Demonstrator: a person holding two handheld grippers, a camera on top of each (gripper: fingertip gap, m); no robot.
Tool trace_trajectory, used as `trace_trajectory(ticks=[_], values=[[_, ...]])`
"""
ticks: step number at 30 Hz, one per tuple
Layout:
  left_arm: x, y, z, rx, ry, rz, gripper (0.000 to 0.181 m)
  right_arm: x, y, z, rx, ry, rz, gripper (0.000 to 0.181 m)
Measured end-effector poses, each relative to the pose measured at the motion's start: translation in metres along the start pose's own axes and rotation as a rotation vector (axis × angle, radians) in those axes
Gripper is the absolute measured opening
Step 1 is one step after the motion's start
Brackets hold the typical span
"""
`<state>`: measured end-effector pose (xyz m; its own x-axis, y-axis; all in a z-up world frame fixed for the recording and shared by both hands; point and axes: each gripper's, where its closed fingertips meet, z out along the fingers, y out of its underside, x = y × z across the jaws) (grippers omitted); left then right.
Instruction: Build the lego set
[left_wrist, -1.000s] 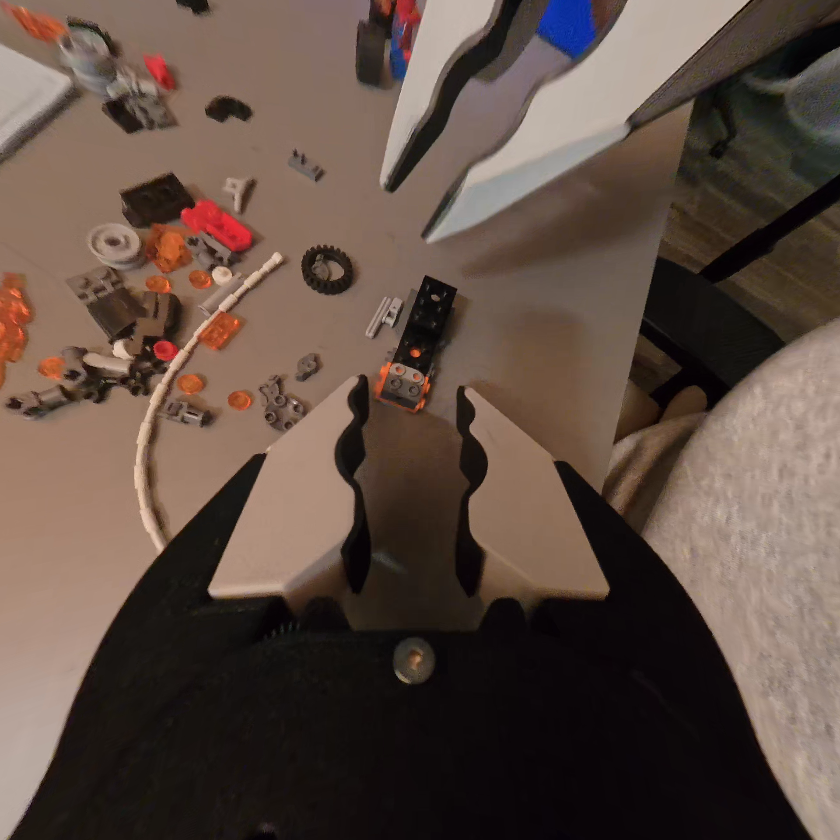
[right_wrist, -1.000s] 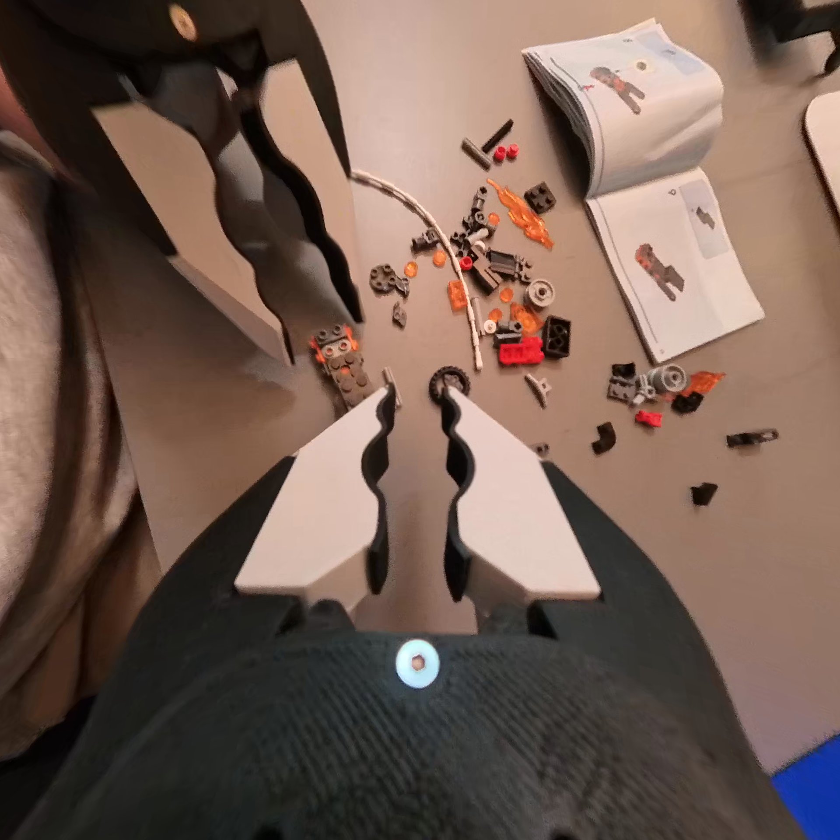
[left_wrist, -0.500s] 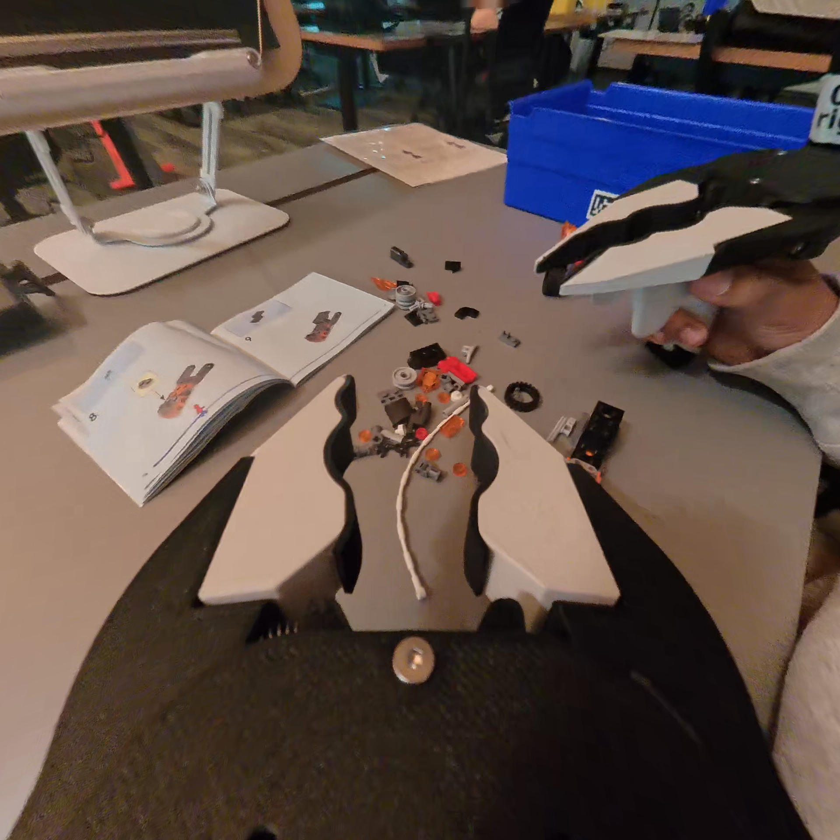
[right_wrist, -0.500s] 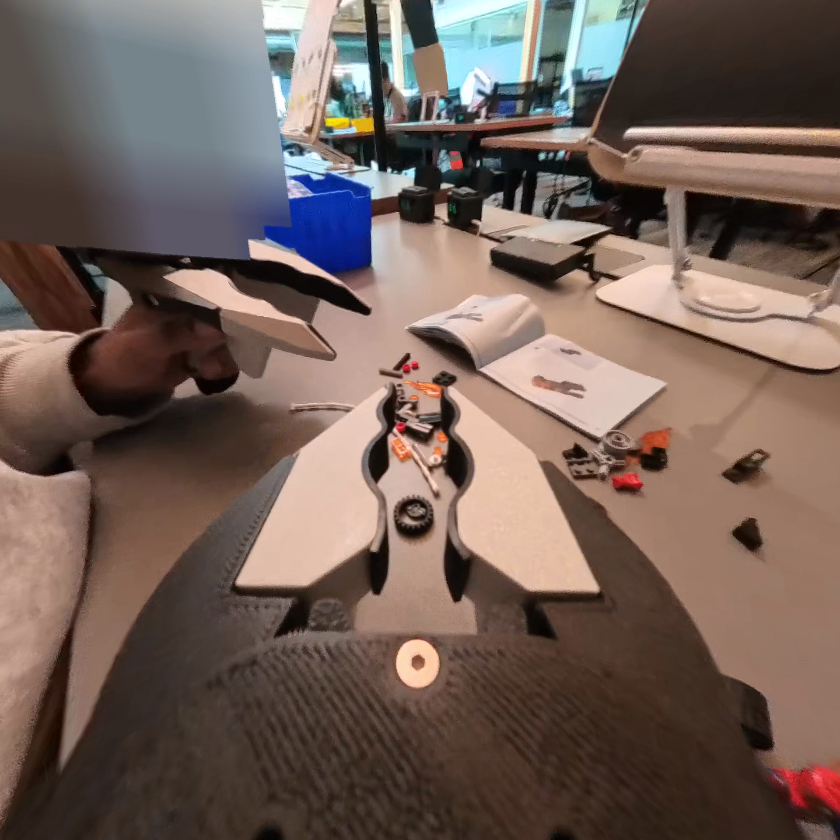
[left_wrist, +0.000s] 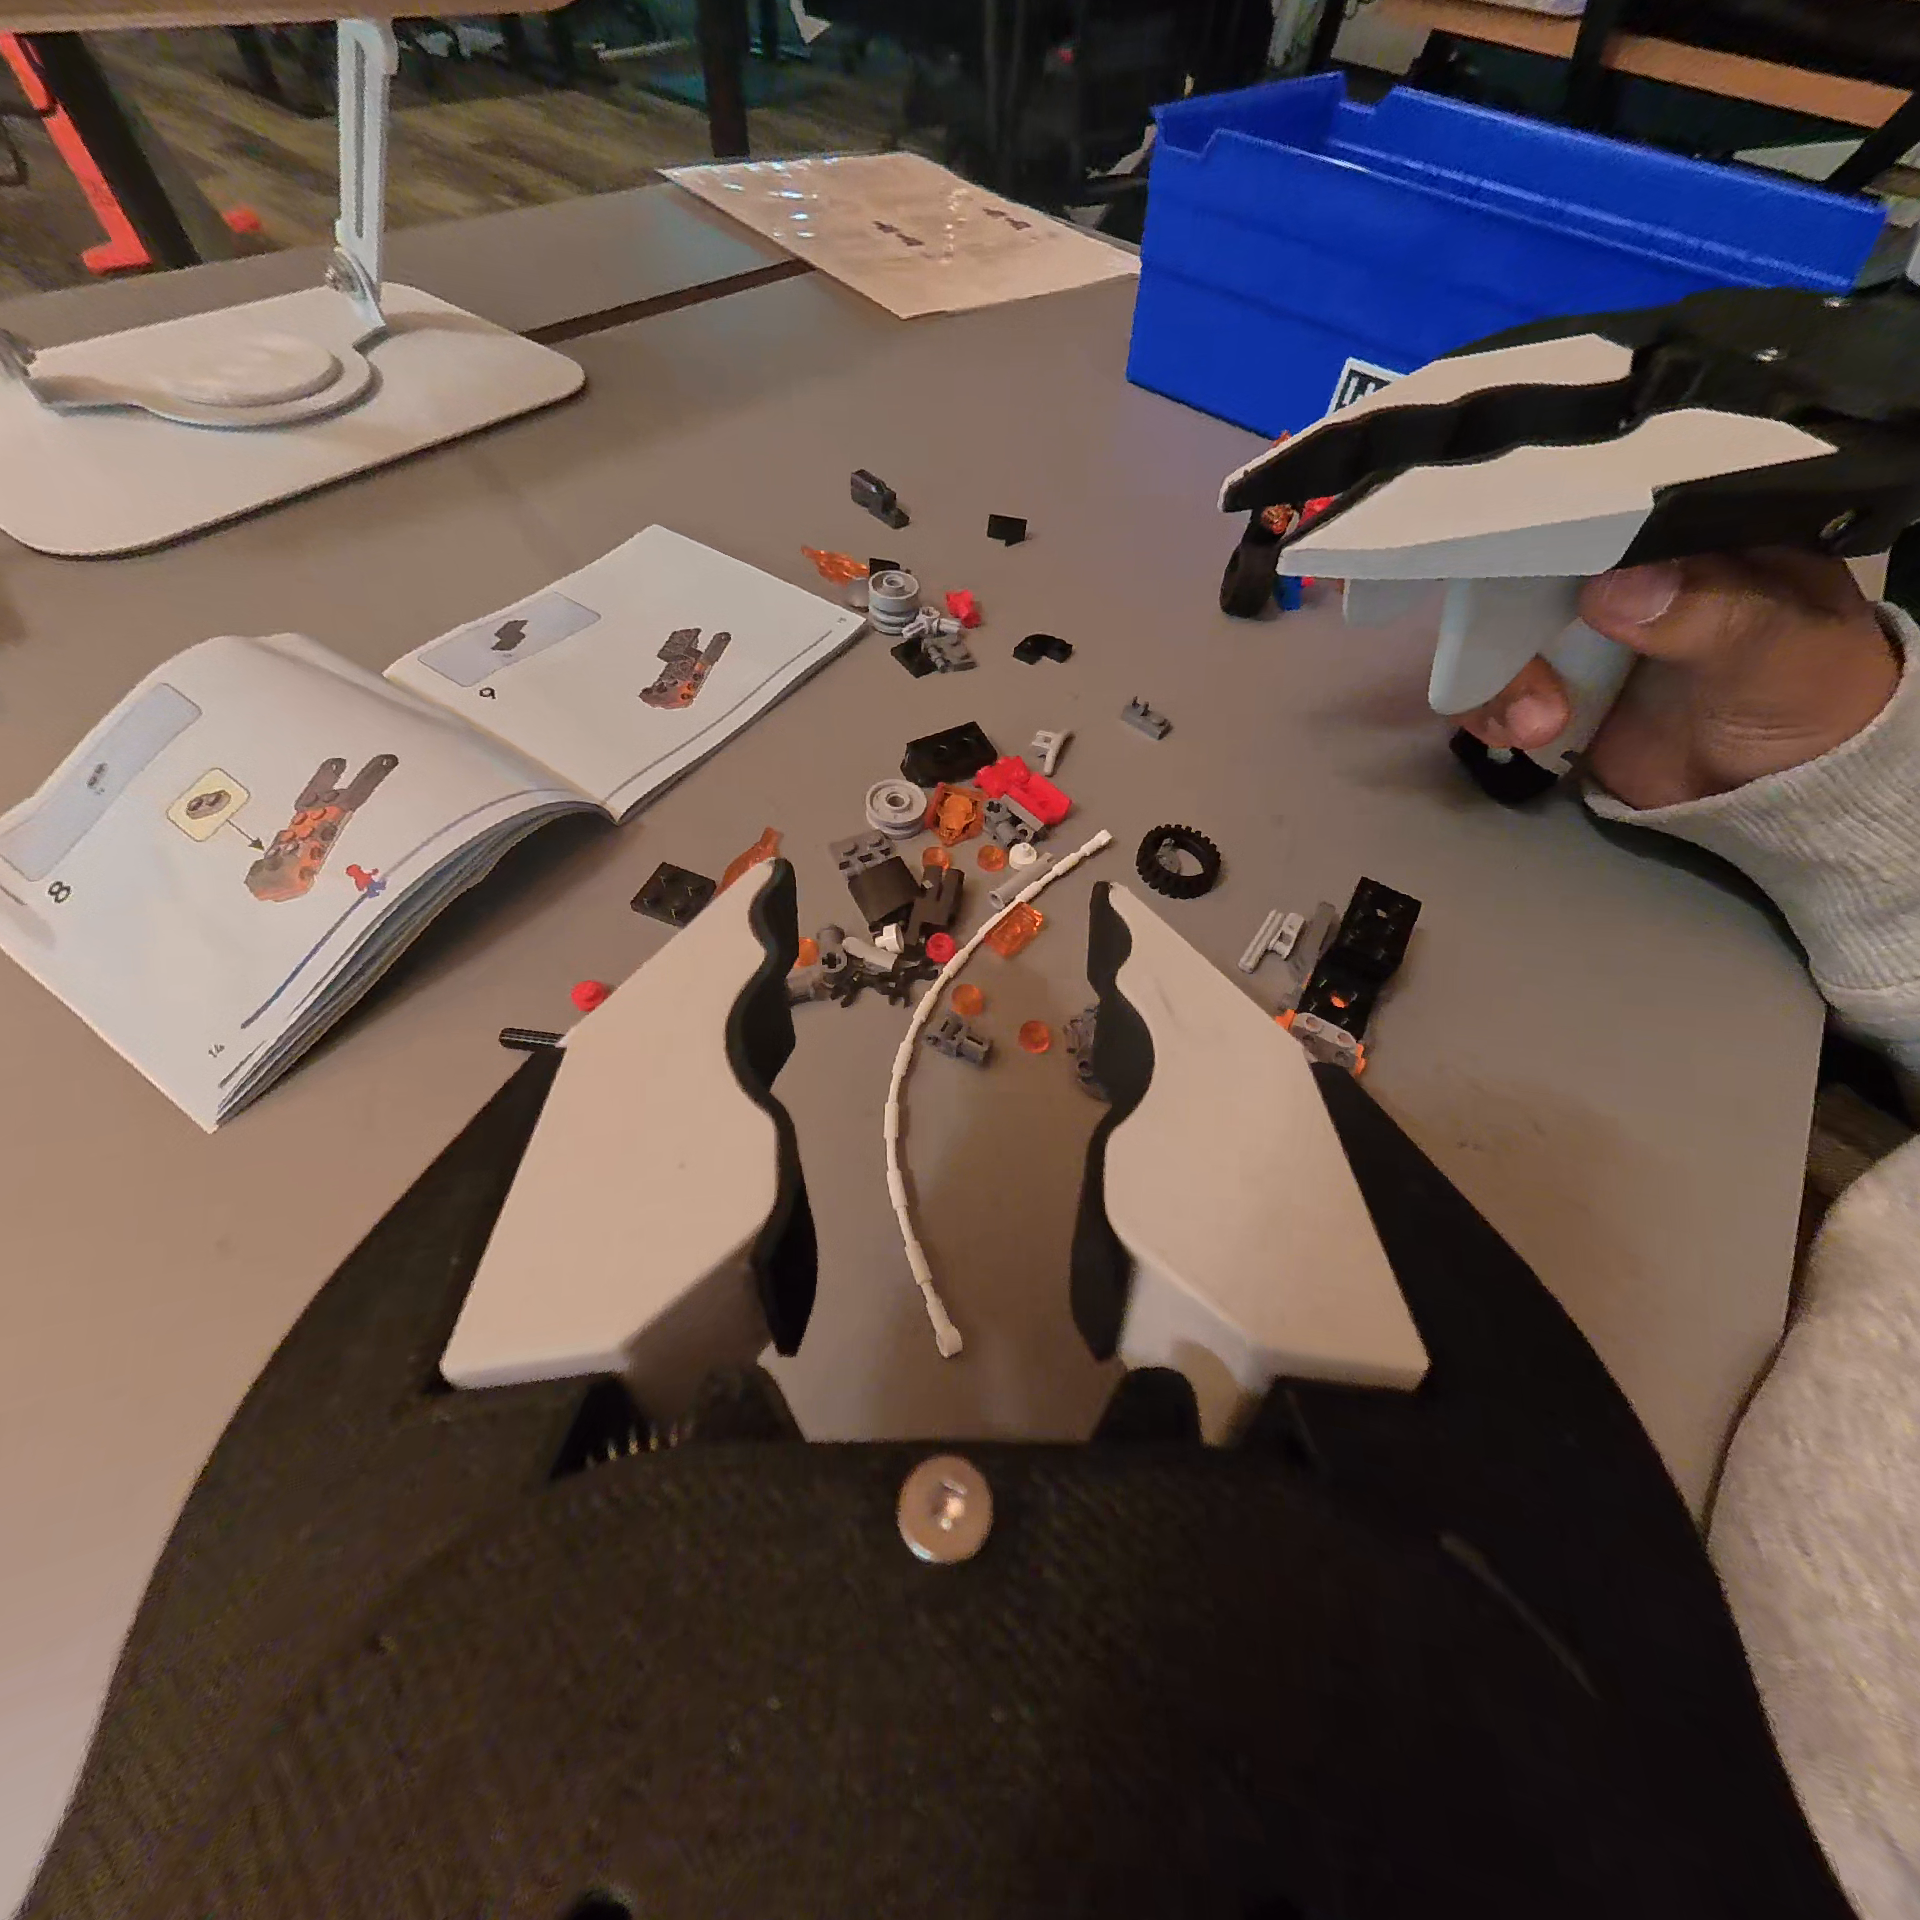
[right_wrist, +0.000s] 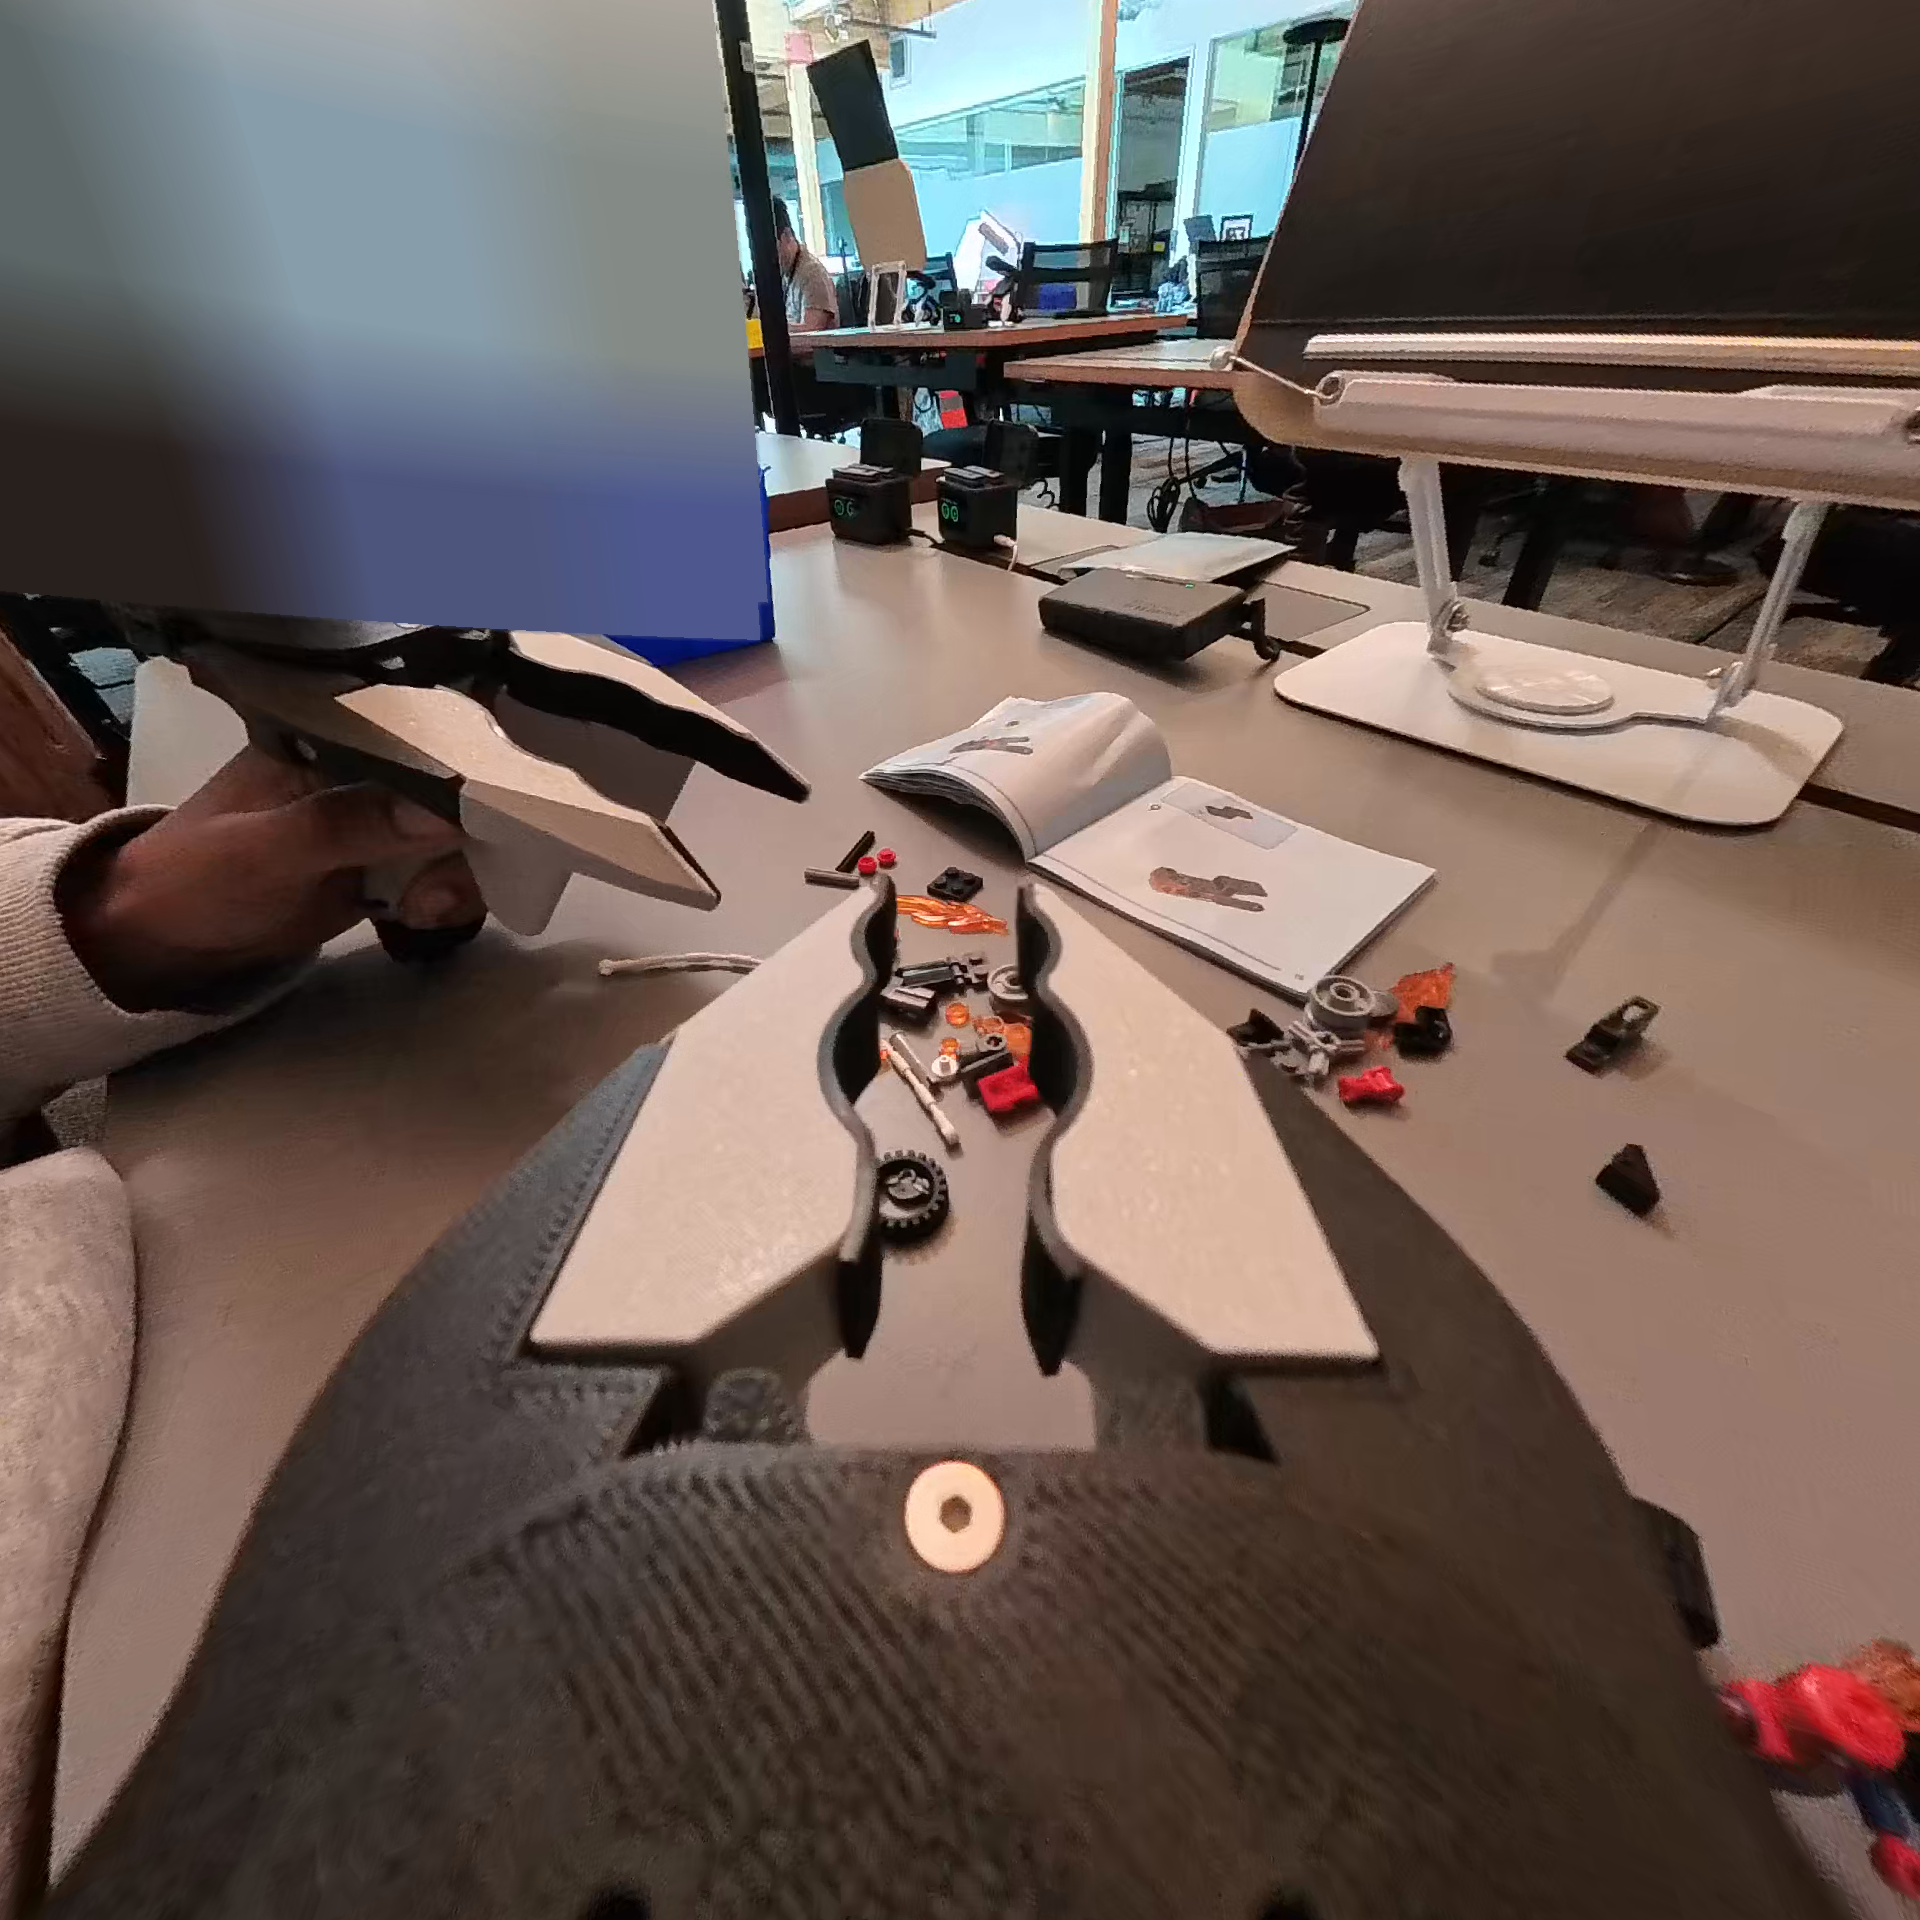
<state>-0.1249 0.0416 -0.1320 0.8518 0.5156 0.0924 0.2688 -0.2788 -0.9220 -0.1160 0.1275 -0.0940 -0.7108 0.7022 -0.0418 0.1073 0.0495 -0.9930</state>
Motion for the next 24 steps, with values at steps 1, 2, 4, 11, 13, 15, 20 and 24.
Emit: trace_trajectory(ticks=[1, 2, 4, 11, 13, 15, 20, 24], values=[[0.0, 0.0, 0.0, -0.004, 0.001, -0.002, 0.054, 0.0, 0.0, 0.0, -0.001, 0.003, -0.004, 0.022], [0.0, 0.001, 0.001, -0.009, 0.002, -0.003, 0.054, 0.0, 0.0, 0.0, -0.002, 0.007, -0.01, 0.022], [0.0, 0.003, 0.002, -0.021, 0.001, -0.001, 0.054, 0.001, 0.0, -0.001, 0.003, 0.02, -0.024, 0.022], [0.002, 0.005, 0.005, -0.043, -0.003, 0.021, 0.054, 0.01, -0.01, -0.012, 0.079, 0.051, 0.016, 0.022], [0.003, 0.006, 0.005, -0.045, -0.002, 0.026, 0.054, 0.012, -0.011, -0.014, 0.09, 0.048, 0.037, 0.022], [0.004, 0.005, 0.005, -0.044, 0.001, 0.032, 0.054, 0.012, -0.011, -0.014, 0.093, 0.047, 0.044, 0.022], [0.015, 0.005, 0.006, -0.039, 0.049, 0.068, 0.055, 0.012, -0.011, -0.014, 0.093, 0.052, 0.038, 0.022], [0.018, 0.003, 0.005, -0.027, 0.064, 0.066, 0.055, 0.012, -0.012, -0.016, 0.103, 0.053, 0.041, 0.022]])
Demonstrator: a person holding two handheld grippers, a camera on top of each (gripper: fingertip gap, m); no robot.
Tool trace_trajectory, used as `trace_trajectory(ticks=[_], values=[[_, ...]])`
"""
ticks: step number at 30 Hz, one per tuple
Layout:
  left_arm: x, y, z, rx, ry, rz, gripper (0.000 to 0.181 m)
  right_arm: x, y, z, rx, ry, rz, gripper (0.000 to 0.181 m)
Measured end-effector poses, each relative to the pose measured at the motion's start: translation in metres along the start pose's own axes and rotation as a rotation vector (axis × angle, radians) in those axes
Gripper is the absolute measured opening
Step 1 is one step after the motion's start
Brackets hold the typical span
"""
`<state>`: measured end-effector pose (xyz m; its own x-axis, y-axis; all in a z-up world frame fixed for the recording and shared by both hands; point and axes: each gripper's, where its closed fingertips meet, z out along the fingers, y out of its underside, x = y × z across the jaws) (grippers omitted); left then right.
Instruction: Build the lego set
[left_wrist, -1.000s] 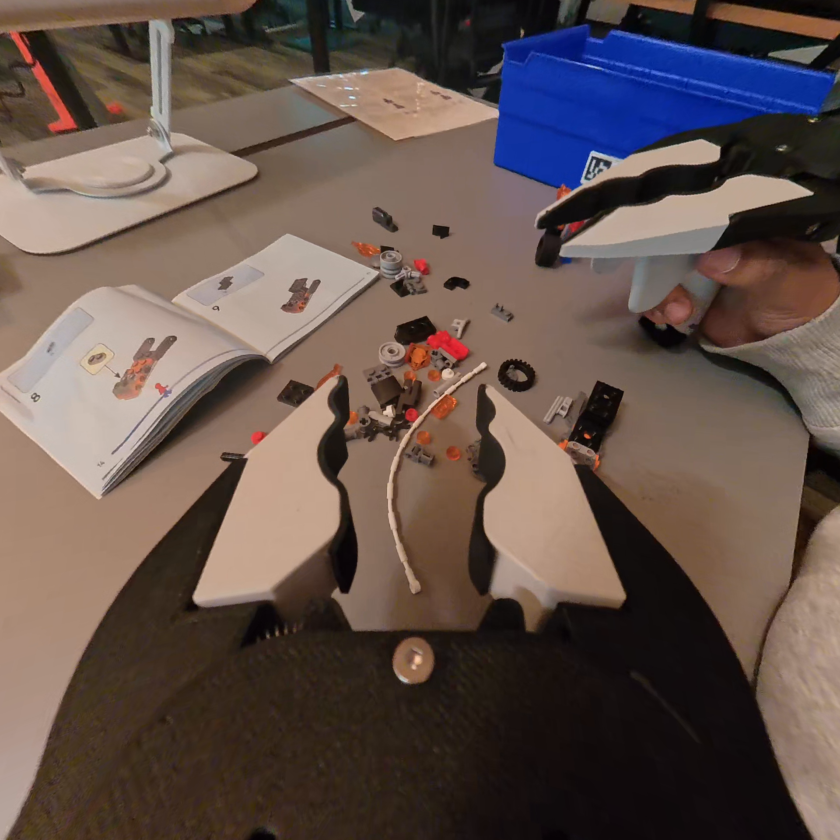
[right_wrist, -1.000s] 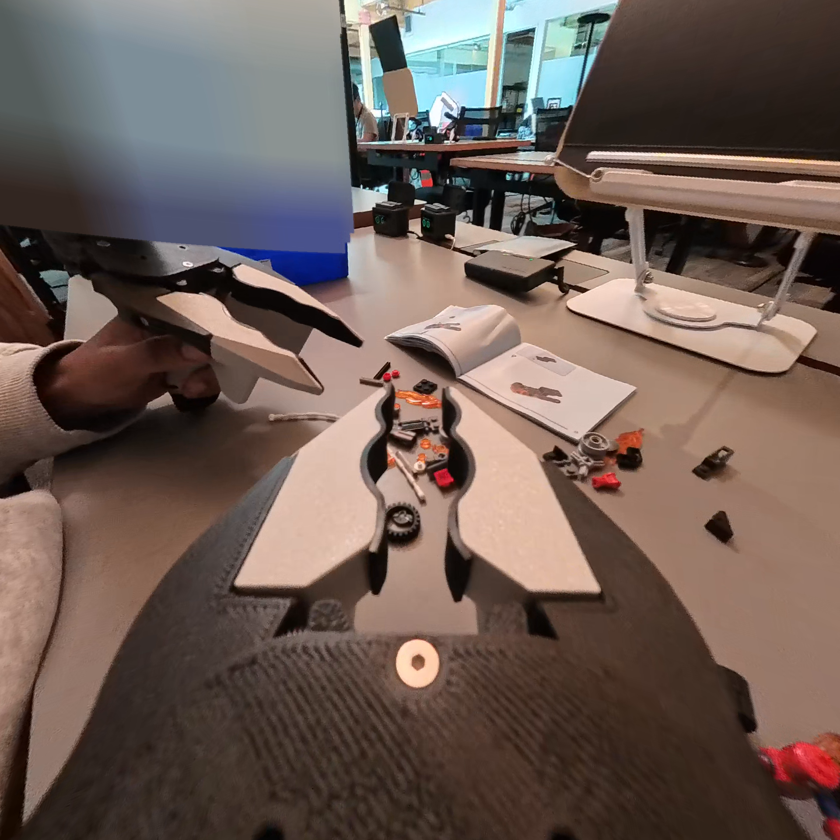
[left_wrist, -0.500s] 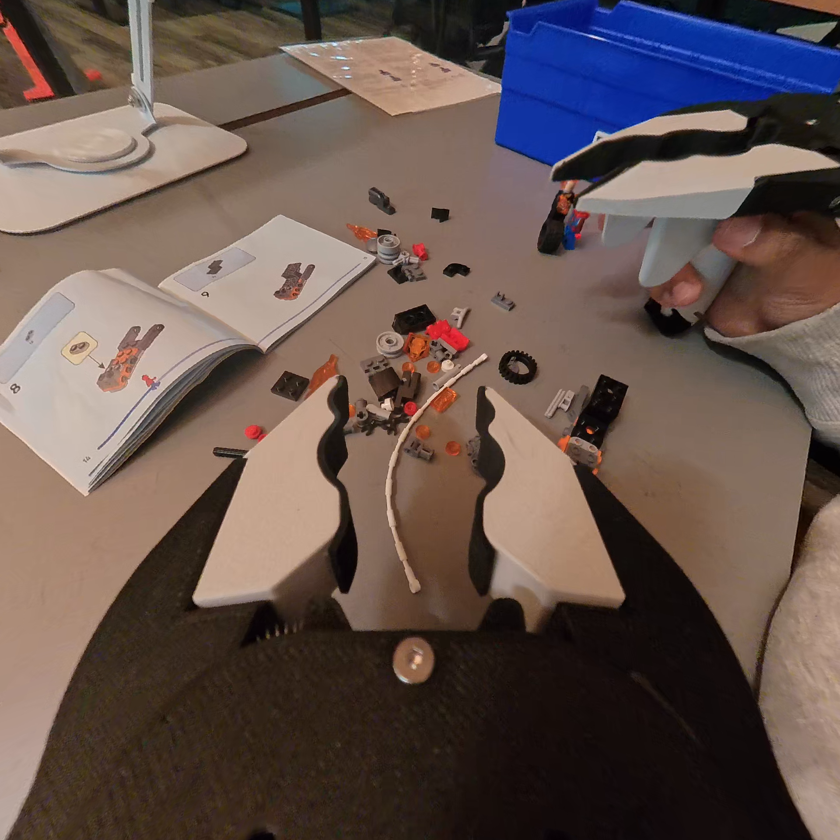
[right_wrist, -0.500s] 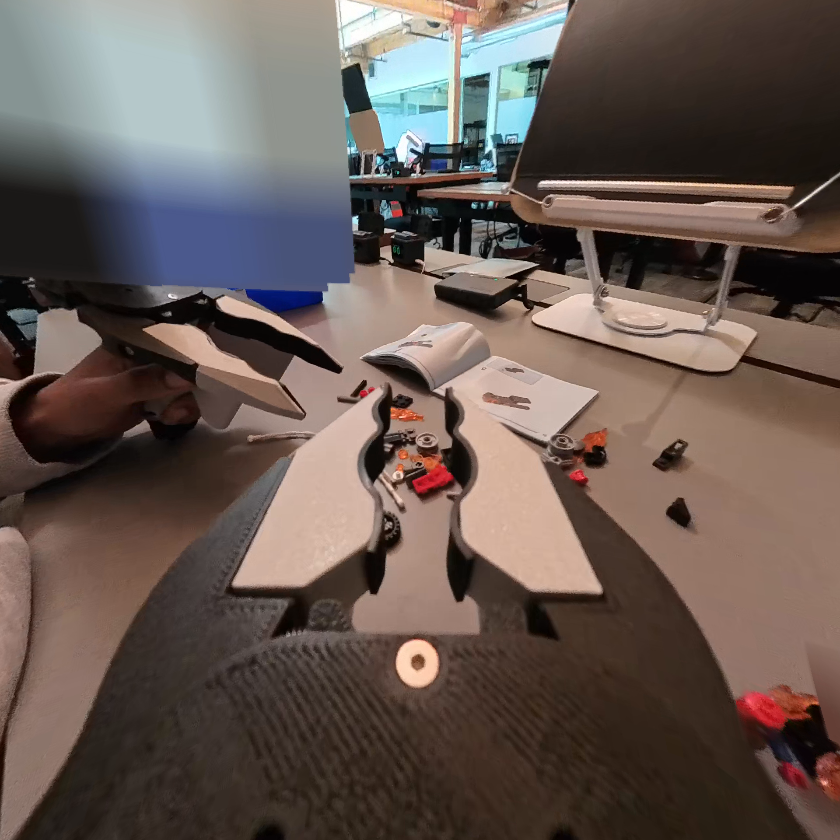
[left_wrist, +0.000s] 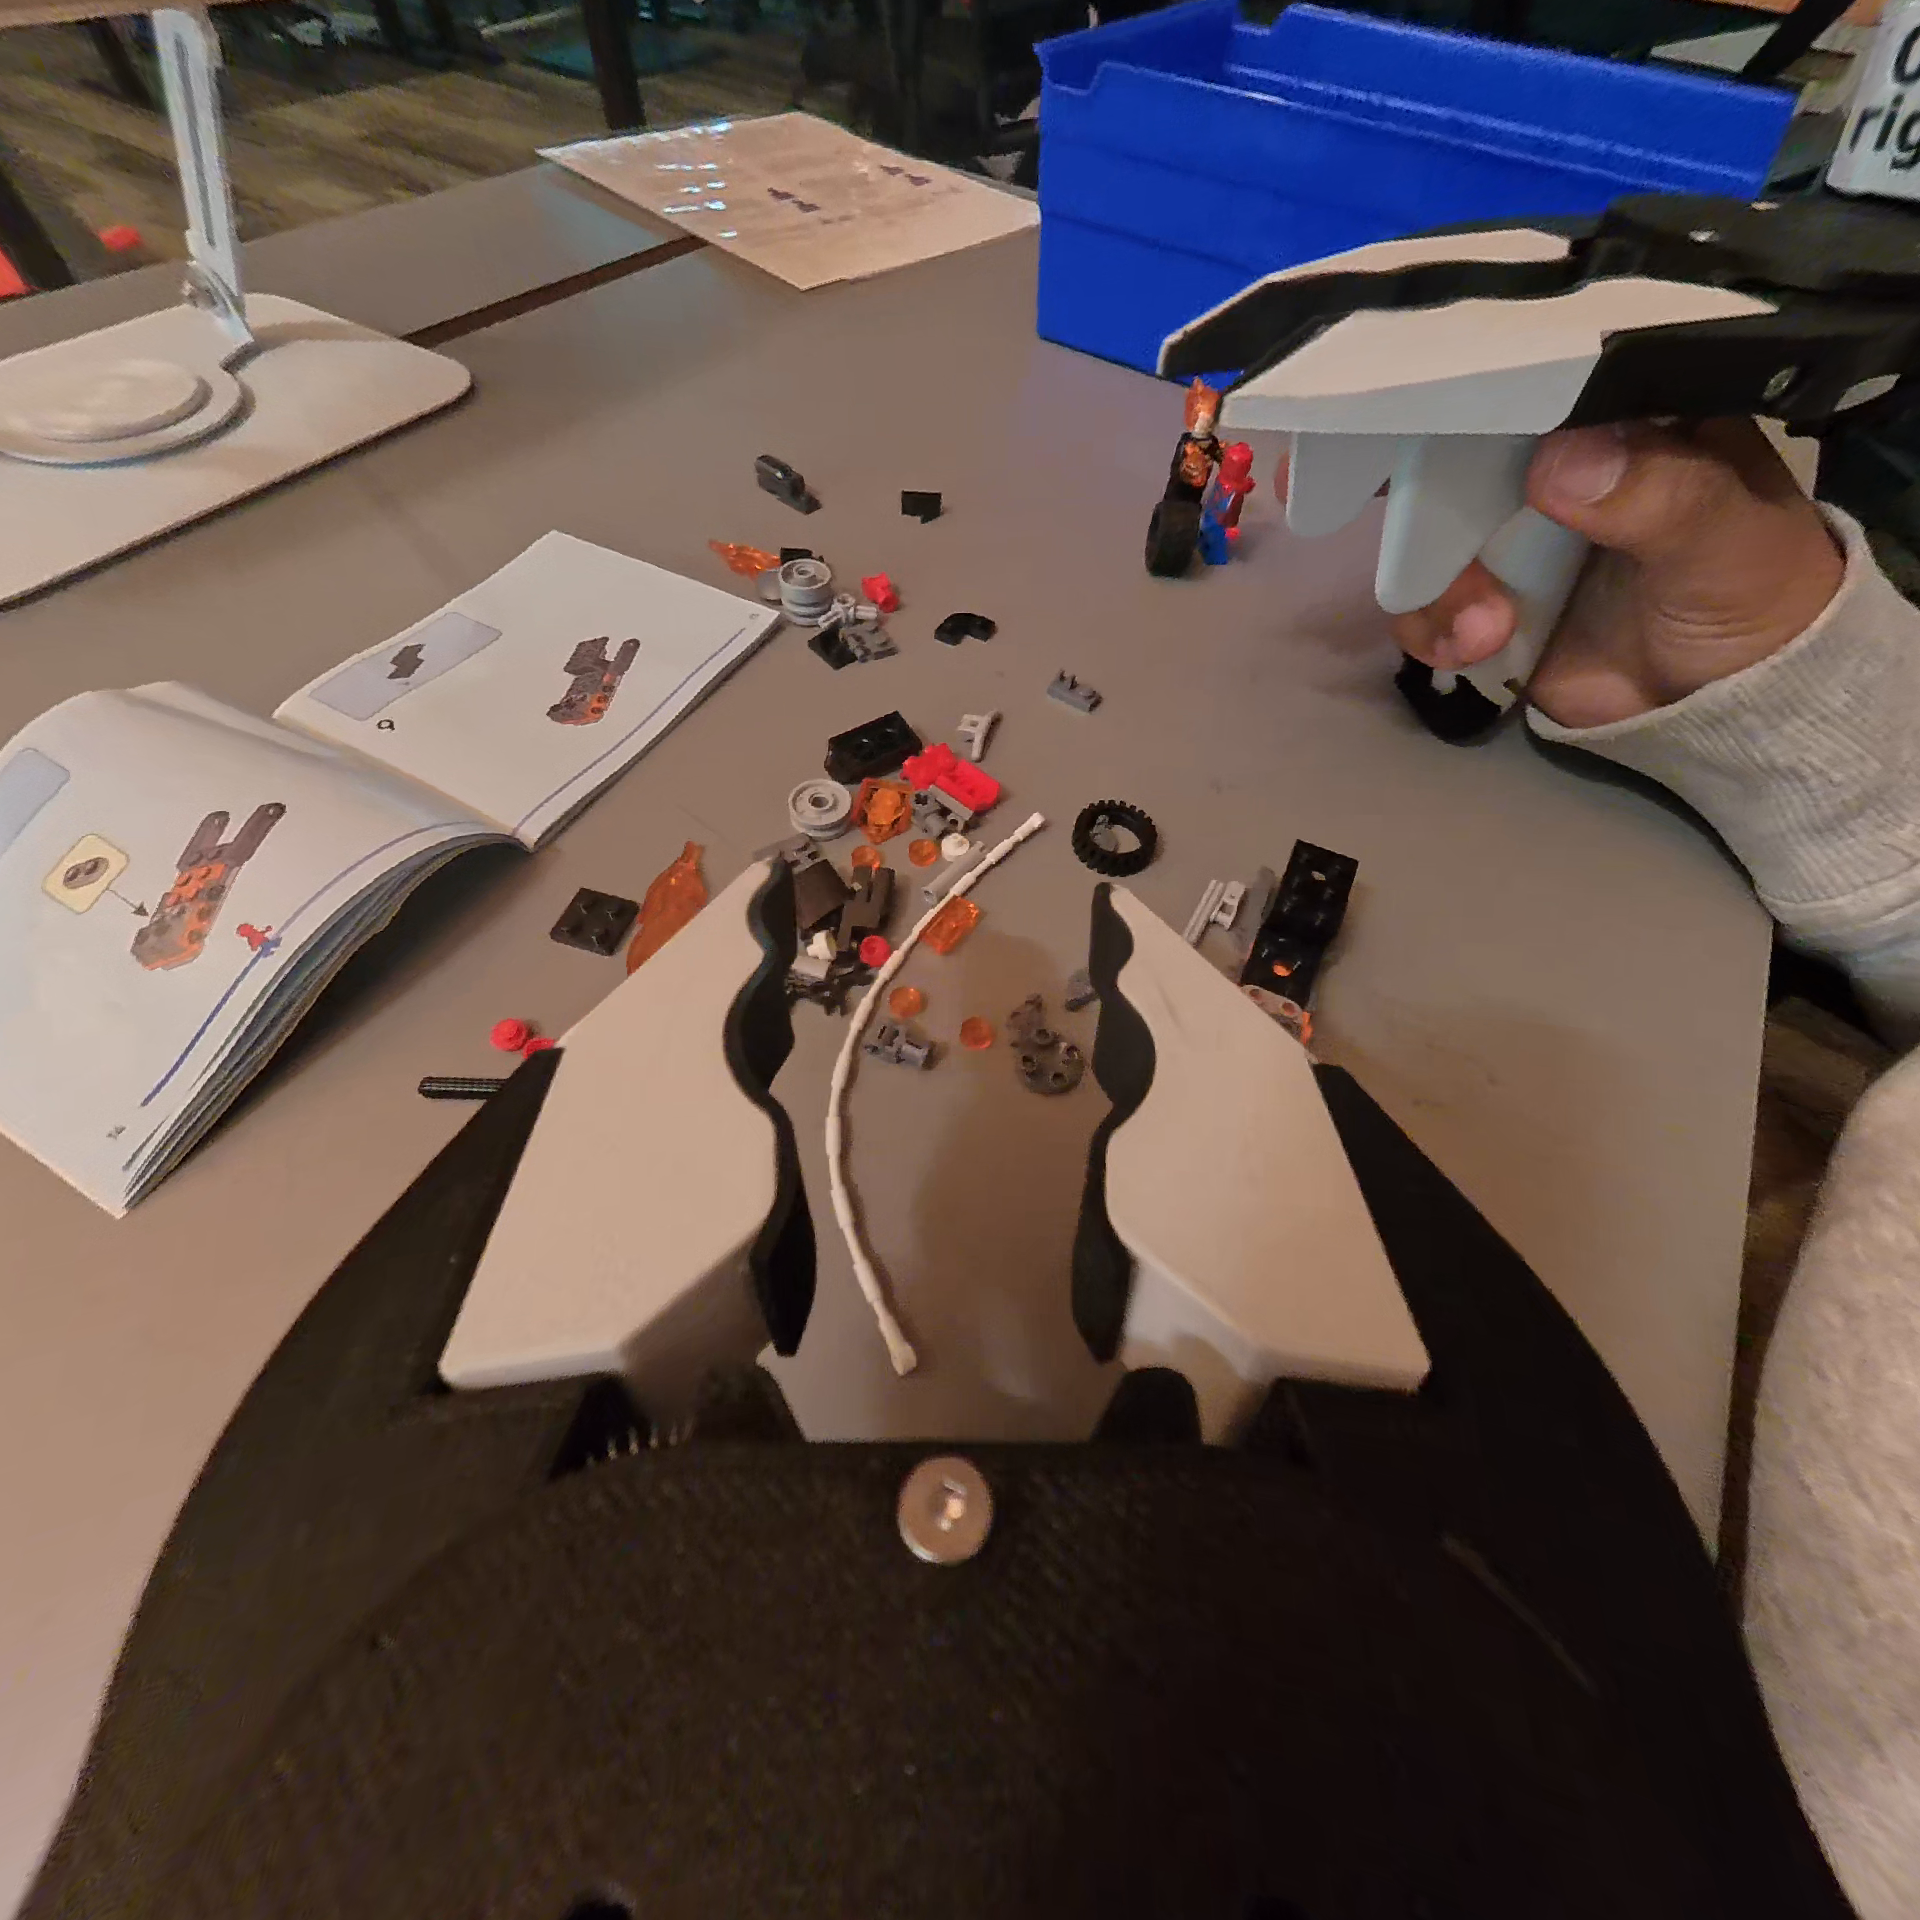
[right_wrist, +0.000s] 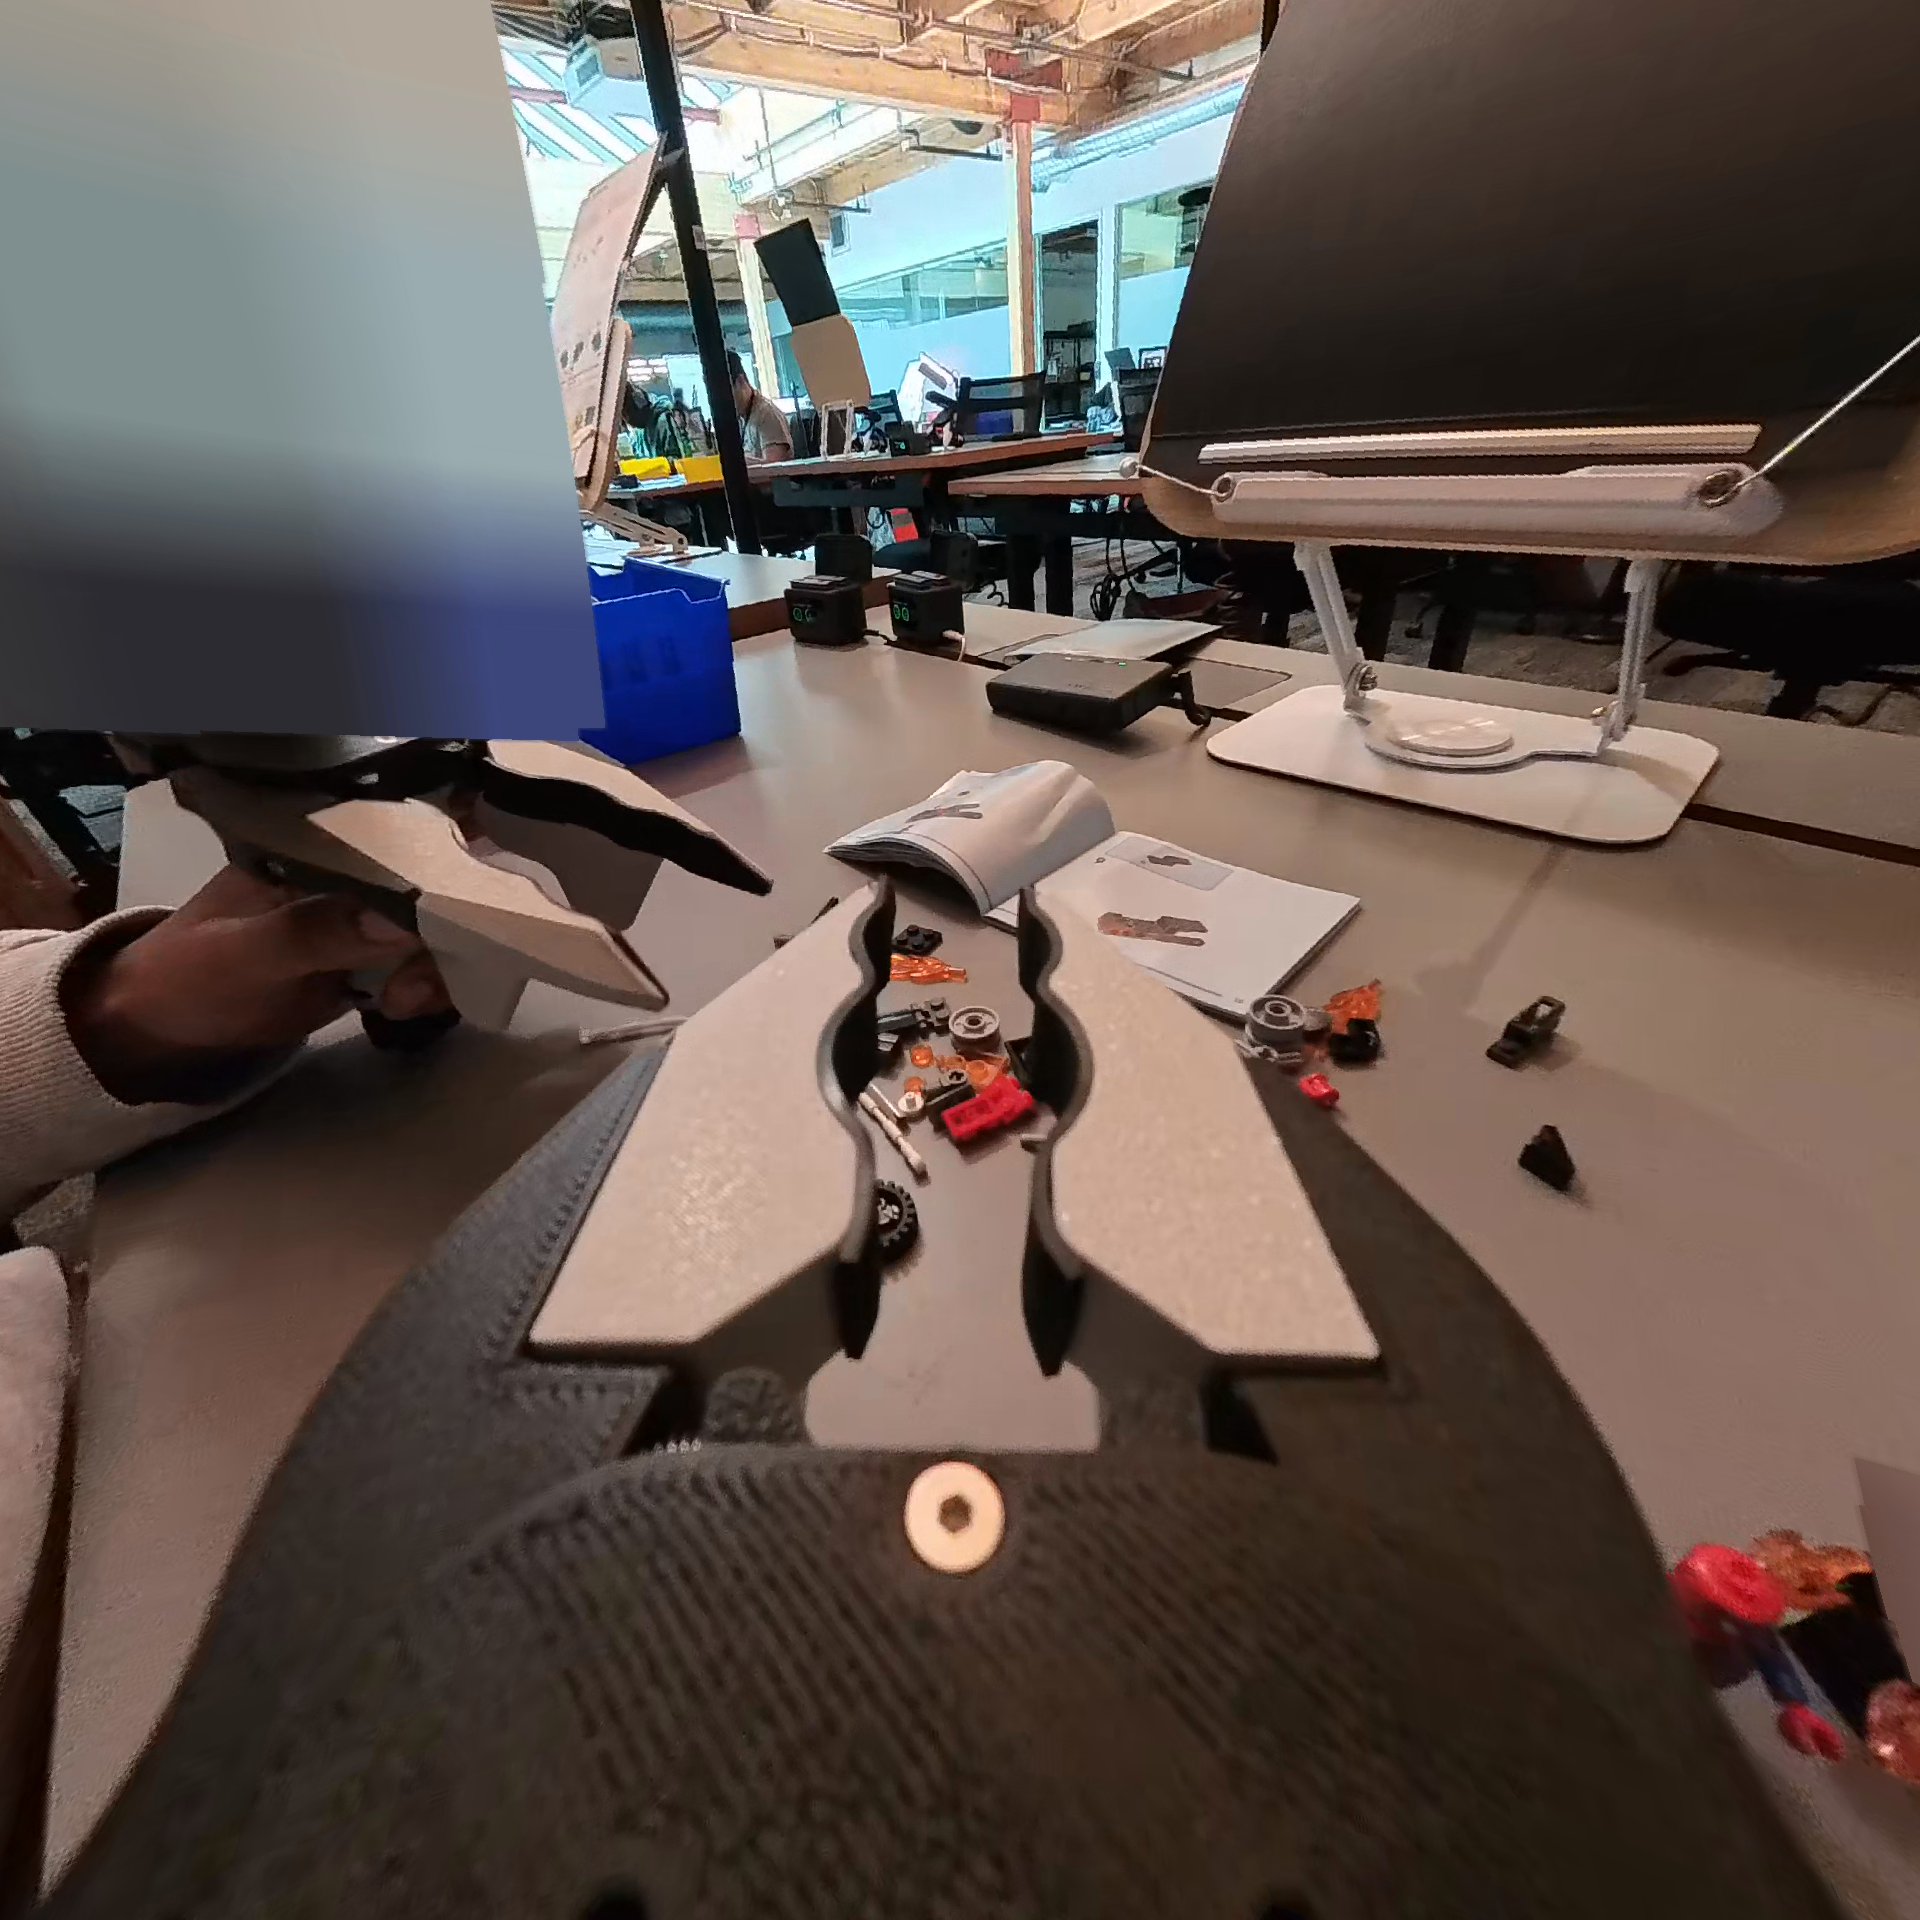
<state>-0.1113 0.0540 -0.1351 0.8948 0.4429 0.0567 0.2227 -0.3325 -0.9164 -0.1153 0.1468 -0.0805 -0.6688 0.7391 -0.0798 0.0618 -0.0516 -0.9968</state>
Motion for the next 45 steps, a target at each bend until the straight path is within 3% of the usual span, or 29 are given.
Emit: trace_trajectory(ticks=[19, 29, 32, 34, 38, 45], values=[[-0.003, -0.003, -0.006, 0.038, 0.0, -0.048, 0.056, -0.001, 0.004, 0.006, -0.029, -0.012, -0.005, 0.022], [0.002, -0.005, -0.014, 0.073, 0.042, -0.073, 0.06, -0.013, 0.013, 0.018, -0.106, -0.068, -0.101, 0.028], [0.019, -0.005, -0.013, 0.07, 0.16, -0.073, 0.062, -0.026, 0.008, 0.011, -0.065, -0.167, -0.153, 0.06], [0.039, -0.005, -0.013, 0.061, 0.299, -0.109, 0.064, -0.043, 0.016, 0.001, -0.098, -0.312, -0.151, 0.066], [0.05, 0.002, -0.009, -0.001, 0.375, -0.137, 0.068, -0.066, 0.037, -0.019, -0.267, -0.555, -0.065, 0.053], [0.045, 0.0, -0.01, 0.014, 0.434, -0.239, 0.068, -0.081, 0.068, -0.017, -0.47, -0.641, -0.089, 0.035]])
